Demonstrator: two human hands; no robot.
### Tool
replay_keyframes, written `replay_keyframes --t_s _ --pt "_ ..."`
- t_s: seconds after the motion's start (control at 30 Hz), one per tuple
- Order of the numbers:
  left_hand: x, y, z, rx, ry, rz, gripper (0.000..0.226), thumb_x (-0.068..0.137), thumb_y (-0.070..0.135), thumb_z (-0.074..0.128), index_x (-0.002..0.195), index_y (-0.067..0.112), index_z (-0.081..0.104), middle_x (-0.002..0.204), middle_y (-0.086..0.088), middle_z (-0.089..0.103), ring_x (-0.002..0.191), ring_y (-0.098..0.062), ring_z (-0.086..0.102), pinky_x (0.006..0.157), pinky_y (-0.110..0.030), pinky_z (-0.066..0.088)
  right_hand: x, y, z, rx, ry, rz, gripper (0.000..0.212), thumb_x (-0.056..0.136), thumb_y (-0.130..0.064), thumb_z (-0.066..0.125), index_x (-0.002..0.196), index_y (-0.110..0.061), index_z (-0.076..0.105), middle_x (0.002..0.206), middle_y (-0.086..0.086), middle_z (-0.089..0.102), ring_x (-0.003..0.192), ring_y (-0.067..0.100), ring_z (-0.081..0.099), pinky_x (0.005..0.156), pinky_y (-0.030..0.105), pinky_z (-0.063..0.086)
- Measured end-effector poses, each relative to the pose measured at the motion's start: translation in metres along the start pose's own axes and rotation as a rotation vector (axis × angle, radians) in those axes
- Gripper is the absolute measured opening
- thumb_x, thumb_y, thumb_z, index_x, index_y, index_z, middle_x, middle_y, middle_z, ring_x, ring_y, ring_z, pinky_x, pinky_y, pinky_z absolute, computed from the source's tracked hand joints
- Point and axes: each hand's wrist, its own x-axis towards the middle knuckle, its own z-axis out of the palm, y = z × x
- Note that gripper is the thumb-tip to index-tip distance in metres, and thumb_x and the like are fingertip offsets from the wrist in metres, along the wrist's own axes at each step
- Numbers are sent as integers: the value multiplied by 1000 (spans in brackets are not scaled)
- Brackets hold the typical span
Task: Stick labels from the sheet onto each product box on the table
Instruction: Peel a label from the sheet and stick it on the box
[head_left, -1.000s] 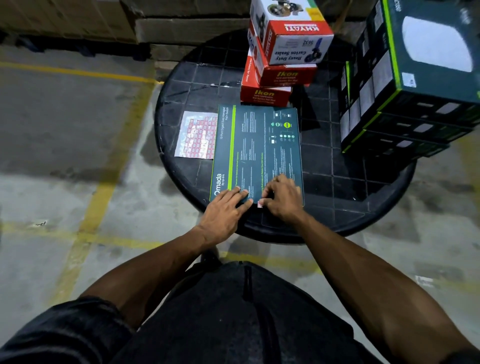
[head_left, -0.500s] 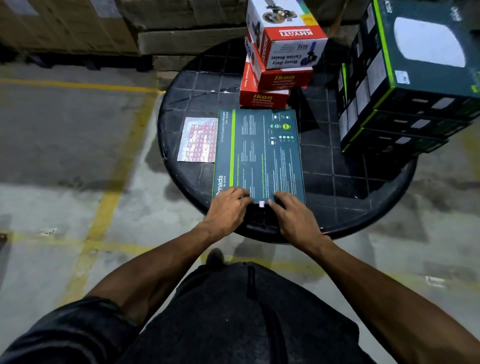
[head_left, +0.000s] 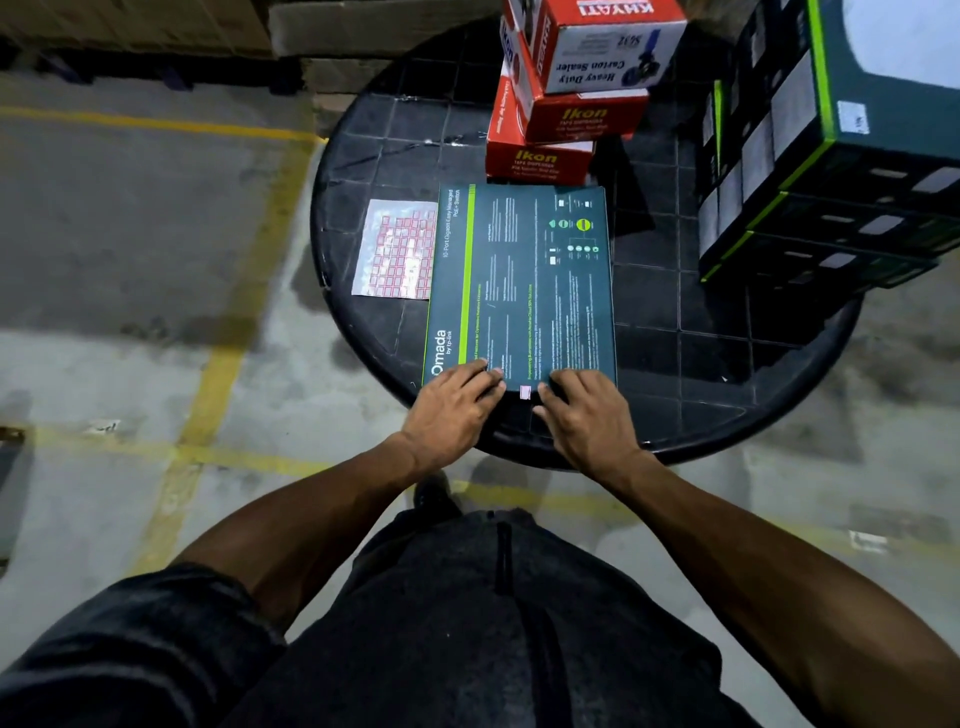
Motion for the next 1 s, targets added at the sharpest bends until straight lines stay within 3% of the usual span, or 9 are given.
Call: replay_keyframes --t_s 0.13,0.27,0.37,0.5,0.63,0.77,1.0 --pt "2 1 -1 -53 75 -18 38 87 20 44 111 8 70 114 -8 67 110 -29 60 90 -38 49 0 0 0 15 12 2 24 91 -25 59 101 -5 68 96 13 60 81 30 54 72 39 44" --pt "13 5 -9 -124 144 -100 17 78 10 72 94 12 75 92 -1 69 87 -23 62 73 -30 46 5 -2 0 65 45 71 14 88 -20 65 92 -8 70 88 10 60 75 28 53 68 37 43" --pt "14 6 -10 -158 125 -132 15 77 8 77 91 12 75 88 -1 68 81 -23 62 65 -30 48 10 -3 -2 81 29 98 4 81 -13 72 81 -10 69 81 7 57 70 26 49 64 35 40" --pt "15 6 -10 -198 72 -181 15 77 6 75 90 13 74 88 0 67 82 -24 61 59 -32 53 14 -3 -6 120 -1 137 9 75 -8 76 74 -10 67 77 6 55 66 25 47 58 33 34" --pt "15 10 -15 -184 42 -190 15 78 10 74 93 12 73 91 -1 67 84 -23 60 56 -32 52 10 -2 -9 177 -30 170 6 80 -13 76 79 -11 71 82 3 57 69 24 48 58 31 34" --pt "13 7 -14 -128 0 -96 24 76 9 76 99 6 72 97 -8 67 90 -28 62 58 -39 57 15 -6 -15 262 -35 299 11 81 -21 78 78 -12 72 84 1 59 72 24 53 56 33 44" --pt "4 -3 -13 -88 -77 38 44 66 4 83 108 1 71 114 -13 69 106 -35 65 68 -43 60 20 -14 -19 199 -42 356 26 77 -32 81 68 -14 65 76 2 56 69 24 52 56 34 43"
